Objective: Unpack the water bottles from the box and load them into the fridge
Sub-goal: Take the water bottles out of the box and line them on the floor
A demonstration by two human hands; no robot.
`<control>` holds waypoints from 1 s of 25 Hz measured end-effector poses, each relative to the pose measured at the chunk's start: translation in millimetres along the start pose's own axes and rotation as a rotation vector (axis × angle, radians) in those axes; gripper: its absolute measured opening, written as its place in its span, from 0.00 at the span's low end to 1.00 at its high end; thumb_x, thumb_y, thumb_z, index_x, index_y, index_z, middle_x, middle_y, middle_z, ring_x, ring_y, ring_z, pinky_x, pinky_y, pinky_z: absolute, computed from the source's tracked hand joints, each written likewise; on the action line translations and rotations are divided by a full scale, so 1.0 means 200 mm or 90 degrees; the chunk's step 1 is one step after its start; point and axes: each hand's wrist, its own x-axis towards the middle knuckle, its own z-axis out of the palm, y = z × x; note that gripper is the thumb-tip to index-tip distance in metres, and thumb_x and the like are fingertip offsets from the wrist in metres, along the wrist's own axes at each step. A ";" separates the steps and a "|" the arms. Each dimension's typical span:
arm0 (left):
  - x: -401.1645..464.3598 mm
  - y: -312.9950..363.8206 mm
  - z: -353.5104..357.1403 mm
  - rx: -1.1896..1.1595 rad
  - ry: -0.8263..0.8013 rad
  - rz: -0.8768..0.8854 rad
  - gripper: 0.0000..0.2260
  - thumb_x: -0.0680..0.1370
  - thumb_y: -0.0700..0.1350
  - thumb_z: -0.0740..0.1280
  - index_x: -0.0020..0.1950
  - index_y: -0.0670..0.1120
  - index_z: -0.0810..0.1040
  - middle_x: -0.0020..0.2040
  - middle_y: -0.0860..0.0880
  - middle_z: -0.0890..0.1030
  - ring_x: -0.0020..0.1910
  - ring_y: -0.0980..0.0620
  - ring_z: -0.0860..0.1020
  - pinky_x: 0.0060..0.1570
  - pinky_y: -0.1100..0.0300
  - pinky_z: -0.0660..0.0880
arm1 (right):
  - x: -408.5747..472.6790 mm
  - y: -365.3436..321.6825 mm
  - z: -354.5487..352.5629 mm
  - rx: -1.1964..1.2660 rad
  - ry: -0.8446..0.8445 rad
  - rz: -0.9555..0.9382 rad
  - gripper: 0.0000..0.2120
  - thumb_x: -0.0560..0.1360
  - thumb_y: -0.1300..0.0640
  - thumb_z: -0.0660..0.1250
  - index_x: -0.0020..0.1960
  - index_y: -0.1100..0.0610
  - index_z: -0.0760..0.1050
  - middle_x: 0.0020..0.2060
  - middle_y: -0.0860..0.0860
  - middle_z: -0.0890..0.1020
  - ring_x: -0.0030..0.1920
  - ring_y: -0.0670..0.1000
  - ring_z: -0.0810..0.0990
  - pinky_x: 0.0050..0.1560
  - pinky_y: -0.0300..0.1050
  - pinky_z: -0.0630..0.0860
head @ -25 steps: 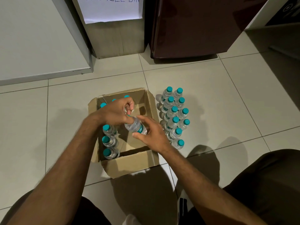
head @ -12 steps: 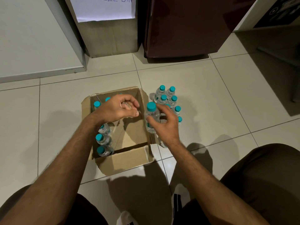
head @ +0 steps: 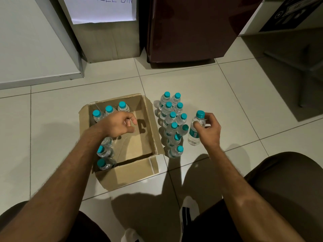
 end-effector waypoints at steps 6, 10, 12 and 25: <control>0.01 -0.04 0.03 0.025 -0.005 0.007 0.11 0.75 0.42 0.73 0.55 0.52 0.78 0.41 0.46 0.80 0.38 0.49 0.78 0.44 0.51 0.79 | -0.01 0.23 0.05 -0.079 -0.070 0.110 0.16 0.73 0.54 0.73 0.58 0.52 0.72 0.53 0.47 0.79 0.48 0.46 0.79 0.45 0.37 0.77; 0.00 -0.11 0.03 0.007 -0.023 0.001 0.11 0.75 0.39 0.73 0.55 0.50 0.78 0.36 0.48 0.77 0.33 0.51 0.76 0.39 0.50 0.79 | -0.03 0.32 0.11 -0.122 -0.114 0.143 0.16 0.73 0.55 0.74 0.54 0.54 0.69 0.48 0.49 0.78 0.45 0.47 0.79 0.40 0.36 0.75; 0.00 -0.12 0.02 0.021 -0.021 -0.011 0.11 0.76 0.38 0.72 0.55 0.49 0.78 0.38 0.49 0.77 0.35 0.54 0.76 0.37 0.57 0.76 | -0.04 0.36 0.14 -0.132 -0.124 0.155 0.16 0.73 0.55 0.74 0.53 0.55 0.69 0.47 0.49 0.77 0.43 0.48 0.79 0.38 0.34 0.72; -0.09 -0.31 0.13 0.349 0.080 -0.364 0.14 0.74 0.43 0.75 0.57 0.44 0.78 0.47 0.47 0.79 0.44 0.50 0.77 0.43 0.58 0.76 | -0.09 0.46 0.21 -0.122 -0.137 0.191 0.16 0.74 0.55 0.72 0.56 0.54 0.68 0.52 0.51 0.76 0.51 0.52 0.77 0.47 0.41 0.74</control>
